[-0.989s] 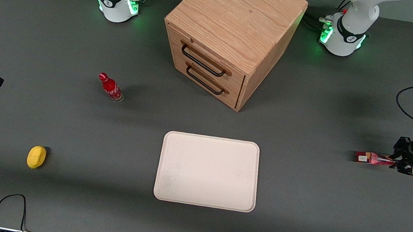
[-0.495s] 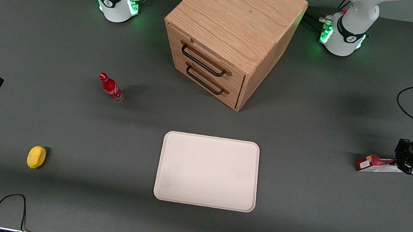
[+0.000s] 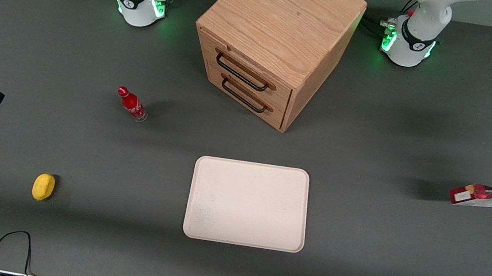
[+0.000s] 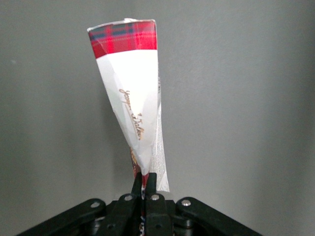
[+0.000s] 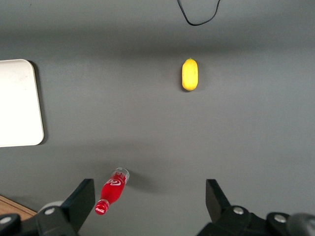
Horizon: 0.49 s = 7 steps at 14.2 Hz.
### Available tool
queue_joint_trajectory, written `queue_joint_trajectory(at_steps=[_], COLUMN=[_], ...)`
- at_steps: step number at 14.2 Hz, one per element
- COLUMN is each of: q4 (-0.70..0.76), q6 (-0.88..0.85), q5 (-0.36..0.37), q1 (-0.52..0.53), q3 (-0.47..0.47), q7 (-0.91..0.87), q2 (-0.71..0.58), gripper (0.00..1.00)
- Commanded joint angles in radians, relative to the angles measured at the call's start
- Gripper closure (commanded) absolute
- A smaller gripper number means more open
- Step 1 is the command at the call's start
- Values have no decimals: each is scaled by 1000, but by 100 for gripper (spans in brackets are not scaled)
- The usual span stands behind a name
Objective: Place red cookie box on tray
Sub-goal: 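Carry the upright cookie box with the left gripper over the cream tray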
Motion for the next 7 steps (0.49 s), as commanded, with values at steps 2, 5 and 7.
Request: queue_joint_trajectory(at_steps=[2,5,7], q4=[247,304,339], q6=[-257,-303,-306], q5=[24,47,44], q1=[-11,-45,-86], q3=[6,1,-1], q7=[3,50,134], q2=[2,0,2], gripper=[100,100,100])
